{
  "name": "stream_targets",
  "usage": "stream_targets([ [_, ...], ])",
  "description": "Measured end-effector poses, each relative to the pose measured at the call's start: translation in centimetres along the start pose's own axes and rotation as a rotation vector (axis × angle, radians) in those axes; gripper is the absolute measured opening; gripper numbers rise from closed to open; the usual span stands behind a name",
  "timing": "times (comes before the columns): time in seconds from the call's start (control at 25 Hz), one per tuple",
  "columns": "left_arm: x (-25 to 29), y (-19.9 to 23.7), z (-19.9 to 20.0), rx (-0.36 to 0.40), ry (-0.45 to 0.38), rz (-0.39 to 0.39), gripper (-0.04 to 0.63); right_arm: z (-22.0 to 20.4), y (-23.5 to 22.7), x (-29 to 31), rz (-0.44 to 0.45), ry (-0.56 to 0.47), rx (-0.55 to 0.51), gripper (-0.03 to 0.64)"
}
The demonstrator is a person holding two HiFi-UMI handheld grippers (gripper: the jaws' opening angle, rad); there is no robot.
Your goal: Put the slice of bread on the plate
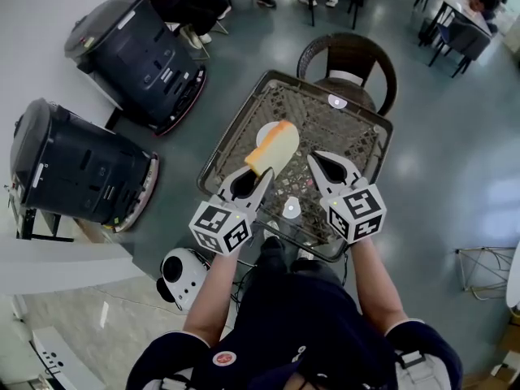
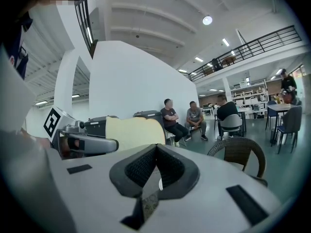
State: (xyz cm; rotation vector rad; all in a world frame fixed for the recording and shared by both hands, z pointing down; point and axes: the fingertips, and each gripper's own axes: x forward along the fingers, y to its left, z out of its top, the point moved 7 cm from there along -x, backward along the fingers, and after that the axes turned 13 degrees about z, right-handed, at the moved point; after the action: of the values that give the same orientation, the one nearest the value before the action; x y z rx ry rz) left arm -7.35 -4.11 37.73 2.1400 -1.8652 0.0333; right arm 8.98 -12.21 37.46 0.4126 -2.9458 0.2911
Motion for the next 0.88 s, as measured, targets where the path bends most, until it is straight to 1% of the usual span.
stream_targets([
  [0.2,1.0,1.6,-0.1,-0.007,0.014,-0.024,0.087,0.0,-0.5,1.6,-0.022,0.006,0.011,0.006],
  [0.6,3.2,3.8,-0.1,-0.021,0.038,-0.038,0.087,0.3,-2.0,3.3,-0.047,0.019,0.022,0.006],
  [0.72,4.4,4.8,-0.9,-0.033,0.064,-0.041,0.087,-0.1,-2.5,4.0,-0.053,0.032,0.034,0.006],
  [0.88,6.5,6.3,-2.9,-0.063,0.123,-0.049,0.087,-1.0,-3.3,4.9,-0.069,0.056,0.057,0.006],
])
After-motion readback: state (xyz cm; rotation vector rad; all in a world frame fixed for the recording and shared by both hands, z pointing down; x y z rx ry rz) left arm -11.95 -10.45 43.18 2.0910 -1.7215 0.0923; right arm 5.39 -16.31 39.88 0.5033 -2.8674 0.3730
